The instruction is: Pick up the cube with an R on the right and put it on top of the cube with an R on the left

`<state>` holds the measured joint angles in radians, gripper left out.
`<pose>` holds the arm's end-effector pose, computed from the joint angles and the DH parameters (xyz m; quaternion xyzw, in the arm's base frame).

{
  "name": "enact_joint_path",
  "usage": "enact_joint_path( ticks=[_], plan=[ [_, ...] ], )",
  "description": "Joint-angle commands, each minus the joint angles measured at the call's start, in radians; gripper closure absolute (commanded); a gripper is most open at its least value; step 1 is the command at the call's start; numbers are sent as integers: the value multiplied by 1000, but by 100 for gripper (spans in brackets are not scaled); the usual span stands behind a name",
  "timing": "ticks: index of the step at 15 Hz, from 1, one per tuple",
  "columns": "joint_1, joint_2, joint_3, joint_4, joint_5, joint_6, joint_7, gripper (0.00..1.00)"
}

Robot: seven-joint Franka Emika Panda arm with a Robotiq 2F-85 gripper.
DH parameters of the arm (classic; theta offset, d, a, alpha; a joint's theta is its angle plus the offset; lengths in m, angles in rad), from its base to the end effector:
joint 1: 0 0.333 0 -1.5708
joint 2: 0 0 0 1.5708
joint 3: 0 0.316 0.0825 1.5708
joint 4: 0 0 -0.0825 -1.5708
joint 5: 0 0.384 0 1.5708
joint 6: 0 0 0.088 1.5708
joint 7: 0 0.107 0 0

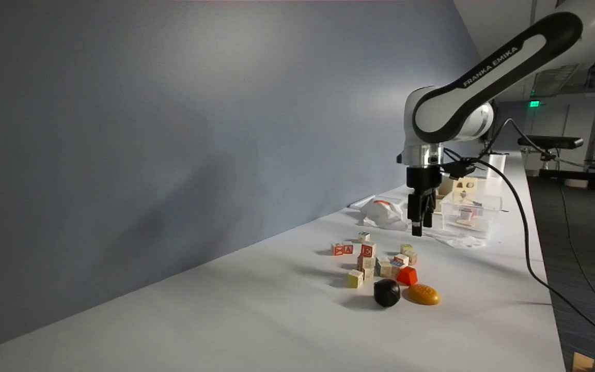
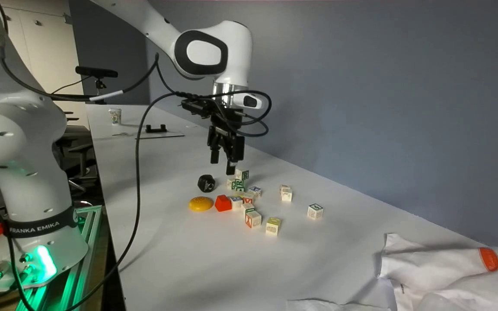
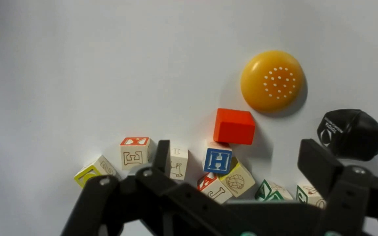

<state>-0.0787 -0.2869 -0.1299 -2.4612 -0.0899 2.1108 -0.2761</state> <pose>0.4237 -0.0940 0.3960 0.9974 0.0613 -0.0361 0.0112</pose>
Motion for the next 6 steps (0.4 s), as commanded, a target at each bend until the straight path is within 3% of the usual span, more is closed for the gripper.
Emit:
enact_joint_path(
  ticks=[1, 2, 6],
  plan=[
    [-7, -97, 0, -28, -10, -39, 6, 0],
    [0, -30, -2, 1, 0, -12, 0, 0],
    [0, -64, -3, 0, 0, -32, 1, 0]
  ],
)
